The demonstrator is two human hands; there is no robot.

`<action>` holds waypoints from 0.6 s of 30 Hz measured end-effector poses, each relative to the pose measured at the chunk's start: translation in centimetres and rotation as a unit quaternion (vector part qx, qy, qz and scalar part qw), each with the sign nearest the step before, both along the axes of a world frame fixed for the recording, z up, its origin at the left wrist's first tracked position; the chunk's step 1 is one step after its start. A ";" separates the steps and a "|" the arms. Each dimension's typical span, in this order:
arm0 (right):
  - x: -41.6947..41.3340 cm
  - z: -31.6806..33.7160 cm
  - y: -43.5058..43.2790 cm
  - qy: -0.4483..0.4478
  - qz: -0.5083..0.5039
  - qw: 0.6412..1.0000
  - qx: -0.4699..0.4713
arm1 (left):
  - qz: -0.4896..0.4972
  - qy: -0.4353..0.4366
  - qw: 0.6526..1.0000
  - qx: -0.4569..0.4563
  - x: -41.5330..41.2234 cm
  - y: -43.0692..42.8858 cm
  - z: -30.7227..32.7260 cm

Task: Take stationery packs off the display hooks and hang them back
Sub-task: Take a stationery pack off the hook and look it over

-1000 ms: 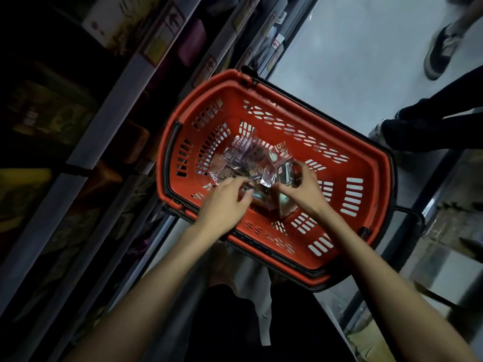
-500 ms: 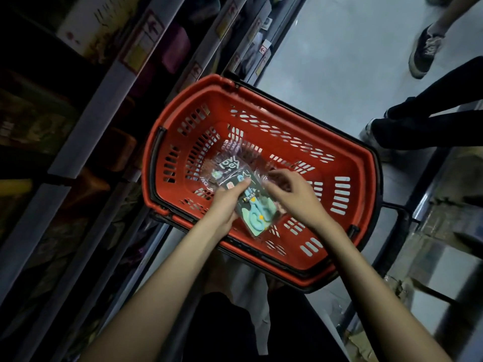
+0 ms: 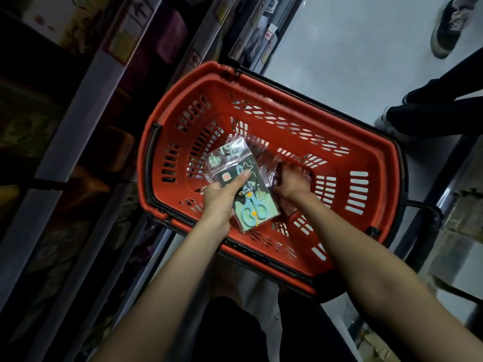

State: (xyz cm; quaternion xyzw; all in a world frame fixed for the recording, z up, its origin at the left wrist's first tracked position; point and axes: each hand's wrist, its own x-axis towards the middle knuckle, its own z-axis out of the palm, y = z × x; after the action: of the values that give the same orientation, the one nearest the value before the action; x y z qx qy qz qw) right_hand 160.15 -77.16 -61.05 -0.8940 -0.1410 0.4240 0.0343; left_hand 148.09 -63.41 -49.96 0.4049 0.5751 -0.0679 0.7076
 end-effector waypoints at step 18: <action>0.0 0.4 -3.4 -0.040 0.060 0.995 0.065 | -0.026 0.031 0.999 0.004 0.0 -0.1 -0.5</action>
State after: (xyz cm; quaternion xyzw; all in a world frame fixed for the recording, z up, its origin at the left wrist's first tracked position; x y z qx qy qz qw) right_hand 160.17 -80.52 -60.60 -0.8960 -0.2226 0.3794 0.0610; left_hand 148.08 -63.49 -50.42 0.4200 0.5867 -0.0962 0.6856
